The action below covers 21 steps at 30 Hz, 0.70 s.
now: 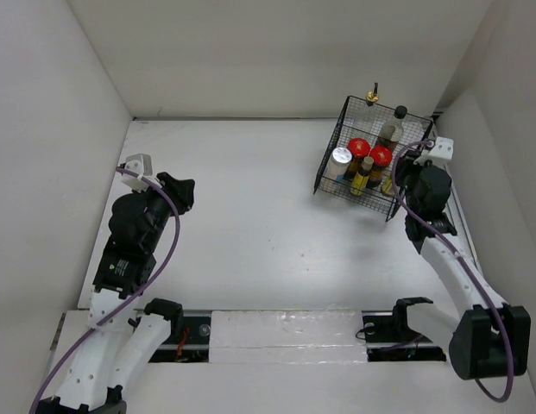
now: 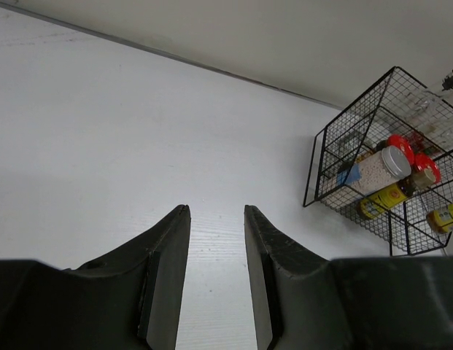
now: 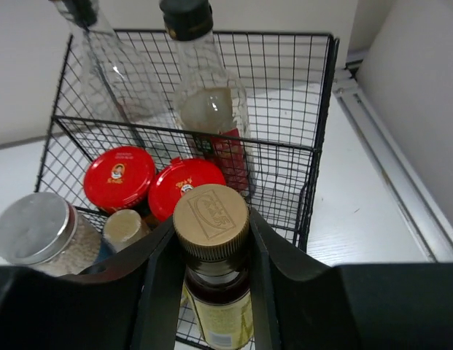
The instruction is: Organize the condiment bottles
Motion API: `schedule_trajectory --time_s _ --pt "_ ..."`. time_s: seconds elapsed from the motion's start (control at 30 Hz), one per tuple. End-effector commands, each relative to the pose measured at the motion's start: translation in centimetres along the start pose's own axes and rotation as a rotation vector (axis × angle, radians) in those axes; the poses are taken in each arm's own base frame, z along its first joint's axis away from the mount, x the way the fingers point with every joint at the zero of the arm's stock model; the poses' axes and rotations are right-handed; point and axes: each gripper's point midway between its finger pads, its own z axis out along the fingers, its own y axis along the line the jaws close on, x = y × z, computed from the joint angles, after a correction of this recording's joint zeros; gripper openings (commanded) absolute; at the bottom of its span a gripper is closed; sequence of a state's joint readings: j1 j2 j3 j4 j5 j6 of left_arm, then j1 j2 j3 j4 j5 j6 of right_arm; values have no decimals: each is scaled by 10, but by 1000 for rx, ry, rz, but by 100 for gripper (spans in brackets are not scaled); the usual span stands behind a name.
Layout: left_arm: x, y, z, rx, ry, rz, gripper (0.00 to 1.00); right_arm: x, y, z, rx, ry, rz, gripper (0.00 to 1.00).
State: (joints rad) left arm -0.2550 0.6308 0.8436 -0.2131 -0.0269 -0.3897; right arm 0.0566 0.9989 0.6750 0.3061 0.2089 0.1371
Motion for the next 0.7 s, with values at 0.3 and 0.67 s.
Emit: schedule_trajectory --time_s 0.3,0.67 --pt "-8 -5 2 26 -32 3 31 8 9 43 -11 -114 33 15" --pt "-8 -5 2 25 -32 3 31 59 6 37 70 -5 -21 19"
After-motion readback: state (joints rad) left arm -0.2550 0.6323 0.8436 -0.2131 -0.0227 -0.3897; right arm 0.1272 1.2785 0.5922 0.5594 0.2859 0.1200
